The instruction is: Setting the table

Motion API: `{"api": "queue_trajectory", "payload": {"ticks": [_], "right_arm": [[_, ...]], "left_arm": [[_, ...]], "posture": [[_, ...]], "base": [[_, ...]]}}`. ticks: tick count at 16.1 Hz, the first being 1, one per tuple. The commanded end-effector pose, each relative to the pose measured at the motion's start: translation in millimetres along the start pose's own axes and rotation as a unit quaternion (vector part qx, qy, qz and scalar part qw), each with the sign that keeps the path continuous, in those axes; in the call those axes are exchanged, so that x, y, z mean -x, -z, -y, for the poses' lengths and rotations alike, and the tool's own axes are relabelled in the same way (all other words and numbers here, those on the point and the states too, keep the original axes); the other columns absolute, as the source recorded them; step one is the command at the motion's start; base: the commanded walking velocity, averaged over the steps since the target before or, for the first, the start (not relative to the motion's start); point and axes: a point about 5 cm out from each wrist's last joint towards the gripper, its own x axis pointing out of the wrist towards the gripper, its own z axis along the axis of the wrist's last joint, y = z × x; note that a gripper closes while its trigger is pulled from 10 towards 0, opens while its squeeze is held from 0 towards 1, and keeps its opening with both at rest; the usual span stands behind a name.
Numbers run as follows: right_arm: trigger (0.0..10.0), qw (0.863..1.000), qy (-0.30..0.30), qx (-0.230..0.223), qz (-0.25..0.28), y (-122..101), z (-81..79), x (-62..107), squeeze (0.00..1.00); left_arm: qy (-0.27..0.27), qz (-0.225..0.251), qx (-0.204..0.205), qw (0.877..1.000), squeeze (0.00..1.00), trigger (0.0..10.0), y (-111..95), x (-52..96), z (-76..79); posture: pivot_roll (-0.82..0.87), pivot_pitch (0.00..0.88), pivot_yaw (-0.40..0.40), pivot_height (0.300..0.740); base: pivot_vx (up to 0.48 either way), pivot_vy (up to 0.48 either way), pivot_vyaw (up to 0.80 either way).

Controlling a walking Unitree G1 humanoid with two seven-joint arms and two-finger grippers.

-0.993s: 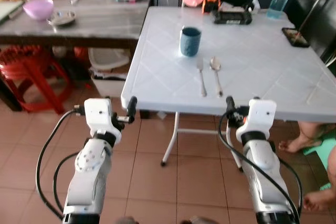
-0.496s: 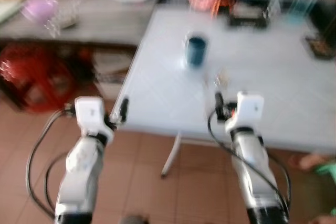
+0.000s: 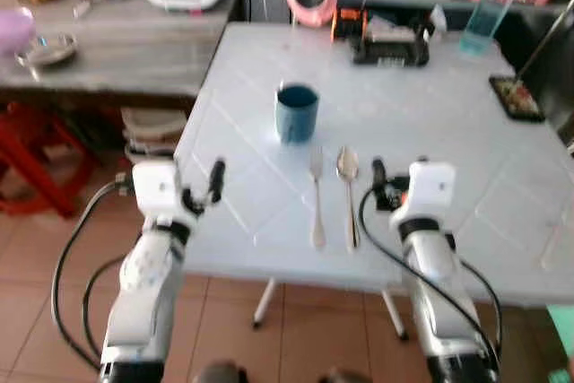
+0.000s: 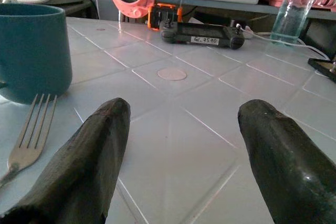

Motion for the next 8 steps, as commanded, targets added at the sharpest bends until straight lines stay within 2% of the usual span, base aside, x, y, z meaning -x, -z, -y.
{"api": "queue_trajectory", "payload": {"ticks": [1, 4, 5, 6, 8], "right_arm": [[10.0, 1.000, 0.006, 0.001, 0.001, -1.3, 4.0, 0.7, 0.00], [10.0, 1.000, -0.027, 0.006, 0.003, -2.6, -4.5, -1.0, 0.00], [10.0, 0.997, -0.067, 0.021, 0.010, -3.8, -13.2, 0.6, 0.00], [10.0, 0.996, -0.081, 0.023, 0.012, -3.2, -17.3, 2.3, 0.00], [10.0, 0.998, -0.059, -0.004, -0.004, -0.6, -16.4, -0.1, 0.00]], "left_arm": [[0.001, 0.000, -0.004, 1.000, 0.00, 10.0, -0.9, 0.3, 0.6], [-0.004, -0.001, -0.014, 1.000, 0.00, 10.0, -1.4, 3.3, -6.1], [-0.007, -0.004, -0.023, 1.000, 0.00, 10.0, -0.9, 6.9, -11.0], [-0.011, -0.009, -0.028, 1.000, 0.00, 10.0, 0.3, 11.5, -16.1], [-0.010, -0.012, -0.029, 0.999, 0.00, 10.0, 0.9, 12.7, -17.1]], "posture": [[0.00, 0.000, 0.005, 0.740], [0.02, 0.000, 0.000, 0.740], [0.03, 0.000, -0.004, 0.740], [0.03, 0.000, -0.008, 0.740], [0.03, 0.000, -0.008, 0.740]], "base": [[0.000, 0.000, 0.00], [0.000, 0.000, 0.00], [0.000, 0.000, 0.45], [0.000, 0.000, 0.72], [0.000, 0.000, 0.22]]}}
